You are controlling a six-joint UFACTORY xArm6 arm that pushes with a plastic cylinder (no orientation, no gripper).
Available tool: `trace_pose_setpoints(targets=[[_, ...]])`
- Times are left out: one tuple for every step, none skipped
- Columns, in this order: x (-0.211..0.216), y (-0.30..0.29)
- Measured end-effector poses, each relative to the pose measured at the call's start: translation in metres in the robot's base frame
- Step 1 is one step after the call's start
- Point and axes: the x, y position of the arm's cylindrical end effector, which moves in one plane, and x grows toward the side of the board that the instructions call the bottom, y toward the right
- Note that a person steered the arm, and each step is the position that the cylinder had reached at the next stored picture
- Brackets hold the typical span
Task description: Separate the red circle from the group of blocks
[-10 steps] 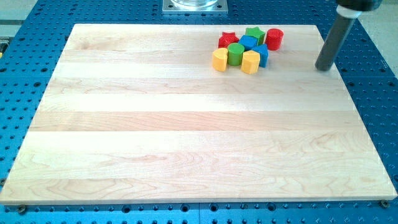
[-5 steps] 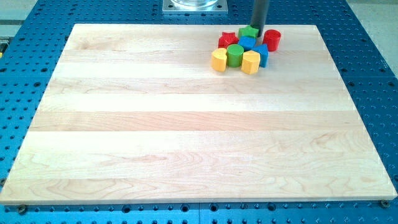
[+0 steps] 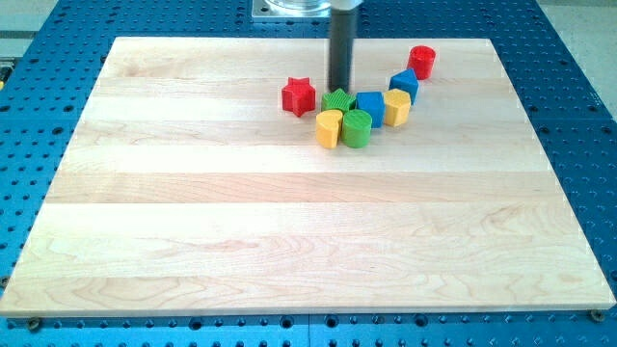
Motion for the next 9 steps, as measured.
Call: trace_pose_setpoints(targets=[[0.002, 0.062], [-0.034, 0.086], [-0.006, 0.157], [0.018, 0.145], [0.018, 0.078], [0.018, 0.023], [0.026, 0.075], [0.069, 0.082], [0.094, 0.024]])
